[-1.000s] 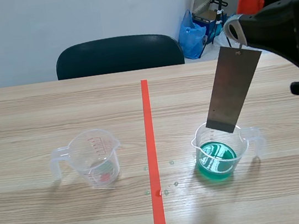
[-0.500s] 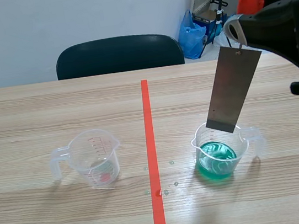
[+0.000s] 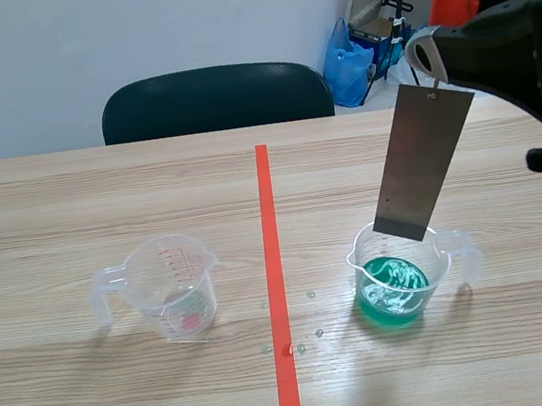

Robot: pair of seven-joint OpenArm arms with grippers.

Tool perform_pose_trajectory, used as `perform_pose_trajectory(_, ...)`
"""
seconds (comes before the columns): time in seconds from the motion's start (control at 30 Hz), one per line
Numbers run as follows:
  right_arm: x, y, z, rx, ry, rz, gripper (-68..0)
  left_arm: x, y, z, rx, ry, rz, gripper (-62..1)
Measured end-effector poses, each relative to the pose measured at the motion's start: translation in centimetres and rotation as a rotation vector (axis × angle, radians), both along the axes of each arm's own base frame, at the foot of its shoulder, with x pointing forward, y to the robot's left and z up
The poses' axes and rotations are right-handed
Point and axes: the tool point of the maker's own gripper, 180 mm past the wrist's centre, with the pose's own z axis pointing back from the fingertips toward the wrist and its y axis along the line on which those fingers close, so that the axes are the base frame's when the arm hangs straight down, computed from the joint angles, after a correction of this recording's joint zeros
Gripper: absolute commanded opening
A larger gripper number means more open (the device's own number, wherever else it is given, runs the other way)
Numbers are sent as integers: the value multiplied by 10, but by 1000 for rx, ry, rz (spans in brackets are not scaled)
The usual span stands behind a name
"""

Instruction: Do the redox reaction experiment

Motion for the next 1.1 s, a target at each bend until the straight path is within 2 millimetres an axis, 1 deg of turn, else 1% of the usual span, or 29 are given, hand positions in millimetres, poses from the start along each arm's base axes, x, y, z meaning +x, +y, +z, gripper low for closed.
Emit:
perform_pose_trajectory(0.77,0,0,0,0,0,0,-669,0,0,1,-3,-7,-2,14)
perform_pose_trajectory(0.83,0,0,0,0,0,0,-669,4,0,2,-3,-20,-2,14)
perform_pose_trajectory(0.87,0,0,0,0,0,0,-669,7,-1,3,-5,-32,-3,-27)
perform_pose_trajectory(0.93,0,0,0,0,0,0,-669,17,-3,6,-26,-59,-19,-175)
perform_pose_trajectory(0.97,0,0,0,0,0,0,-669,24,-5,7,-34,-75,-38,-264)
perform_pose_trajectory(1.03,0,0,0,0,0,0,-669,40,-11,10,-67,-89,-89,-419)
perform_pose_trajectory(1.1,0,0,0,0,0,0,-669,58,-18,13,-98,-91,-151,-537)
